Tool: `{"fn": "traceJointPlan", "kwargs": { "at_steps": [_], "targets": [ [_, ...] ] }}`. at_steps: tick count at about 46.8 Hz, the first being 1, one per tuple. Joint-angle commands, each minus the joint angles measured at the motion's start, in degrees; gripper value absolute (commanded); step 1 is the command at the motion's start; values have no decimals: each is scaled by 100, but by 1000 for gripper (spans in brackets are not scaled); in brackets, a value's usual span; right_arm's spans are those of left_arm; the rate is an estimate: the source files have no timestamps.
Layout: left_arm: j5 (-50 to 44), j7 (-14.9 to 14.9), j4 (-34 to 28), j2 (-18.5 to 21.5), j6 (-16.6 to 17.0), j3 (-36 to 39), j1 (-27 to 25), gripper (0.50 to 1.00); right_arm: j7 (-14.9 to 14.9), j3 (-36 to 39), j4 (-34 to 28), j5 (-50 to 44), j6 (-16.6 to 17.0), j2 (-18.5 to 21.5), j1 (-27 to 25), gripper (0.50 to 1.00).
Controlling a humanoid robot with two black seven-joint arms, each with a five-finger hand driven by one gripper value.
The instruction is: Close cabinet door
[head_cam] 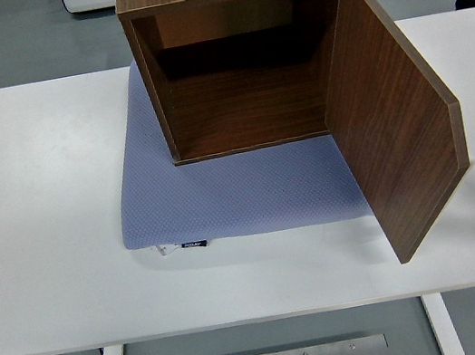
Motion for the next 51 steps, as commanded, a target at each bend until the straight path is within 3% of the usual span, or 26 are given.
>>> {"fn": "traceJointPlan", "kwargs": {
  "at_steps": [1,51],
  "targets": [
    [3,0,0,0,-1,0,-1,1000,0,9,-3,-1,0,-2,0,1000],
    [-6,0,0,0,-1,0,-1,1000,0,-62,5,-10,0,-2,18,1000]
  ]
}}
